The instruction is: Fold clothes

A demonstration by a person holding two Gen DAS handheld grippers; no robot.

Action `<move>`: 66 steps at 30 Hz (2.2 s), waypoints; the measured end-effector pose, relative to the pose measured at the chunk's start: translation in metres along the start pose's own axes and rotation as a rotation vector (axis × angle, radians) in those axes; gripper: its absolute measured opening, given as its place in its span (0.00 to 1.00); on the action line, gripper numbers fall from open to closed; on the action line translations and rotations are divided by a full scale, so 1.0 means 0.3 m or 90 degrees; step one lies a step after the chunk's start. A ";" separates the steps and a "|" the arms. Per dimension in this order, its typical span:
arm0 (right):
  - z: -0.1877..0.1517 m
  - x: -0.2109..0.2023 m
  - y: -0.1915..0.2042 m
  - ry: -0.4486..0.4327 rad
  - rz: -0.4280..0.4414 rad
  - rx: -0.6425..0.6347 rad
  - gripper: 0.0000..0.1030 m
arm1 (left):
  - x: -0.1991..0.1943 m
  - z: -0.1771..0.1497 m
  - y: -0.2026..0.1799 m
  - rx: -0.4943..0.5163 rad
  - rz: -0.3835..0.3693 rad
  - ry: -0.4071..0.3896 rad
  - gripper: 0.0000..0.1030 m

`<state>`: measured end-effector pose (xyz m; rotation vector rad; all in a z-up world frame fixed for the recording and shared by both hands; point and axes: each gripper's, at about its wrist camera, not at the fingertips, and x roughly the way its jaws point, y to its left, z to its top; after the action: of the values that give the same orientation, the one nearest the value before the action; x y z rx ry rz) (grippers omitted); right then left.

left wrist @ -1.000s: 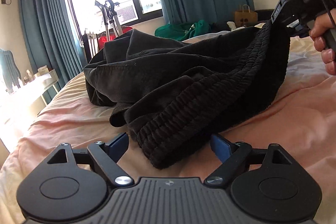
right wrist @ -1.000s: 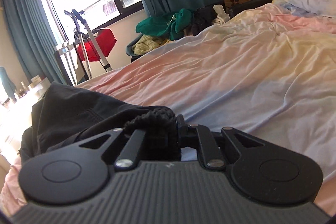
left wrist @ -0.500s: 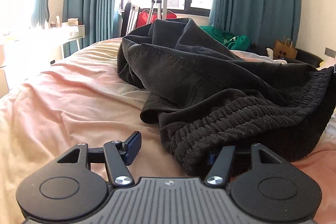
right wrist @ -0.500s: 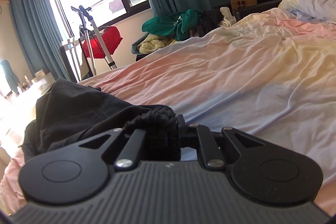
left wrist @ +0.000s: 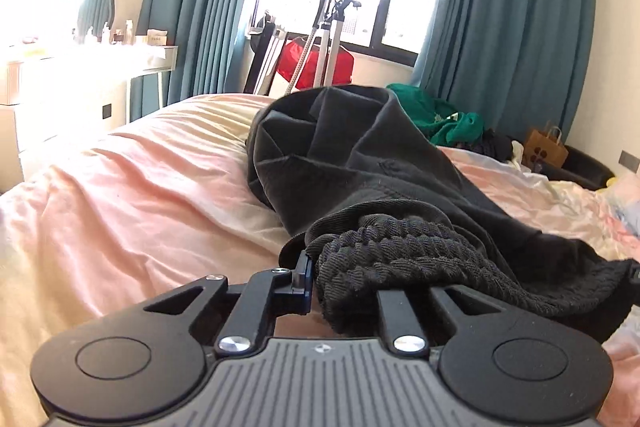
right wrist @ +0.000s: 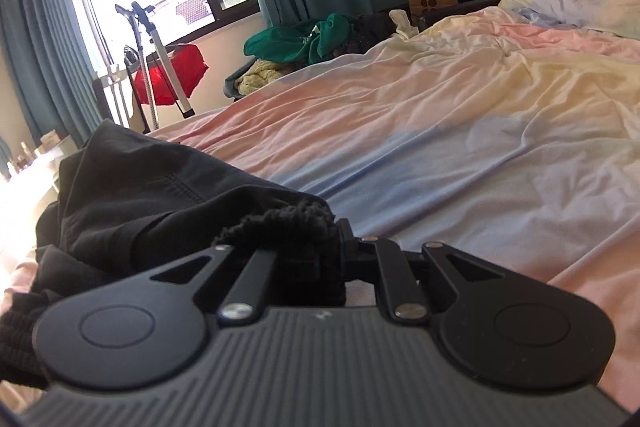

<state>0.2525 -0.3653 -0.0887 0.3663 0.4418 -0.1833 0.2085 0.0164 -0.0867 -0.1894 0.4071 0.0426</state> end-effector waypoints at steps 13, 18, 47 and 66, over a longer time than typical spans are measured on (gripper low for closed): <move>-0.118 -0.323 0.455 0.024 0.288 0.010 0.11 | 0.014 0.702 0.447 -0.038 0.108 -0.095 0.08; -0.243 -0.321 0.815 0.116 0.439 0.015 0.12 | 0.079 0.737 0.750 0.021 0.220 -0.067 0.08; -0.414 -0.538 1.002 0.168 0.587 -0.183 0.84 | -0.602 0.280 0.963 -0.021 0.190 -0.052 1.00; 0.033 -0.455 0.410 -0.033 0.305 -0.222 0.84 | -0.377 0.156 0.202 0.130 0.013 -0.023 0.96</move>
<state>0.1658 -0.2432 0.0184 0.1155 0.3162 0.3467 0.1183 0.0844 -0.0102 0.0162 0.3754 0.0245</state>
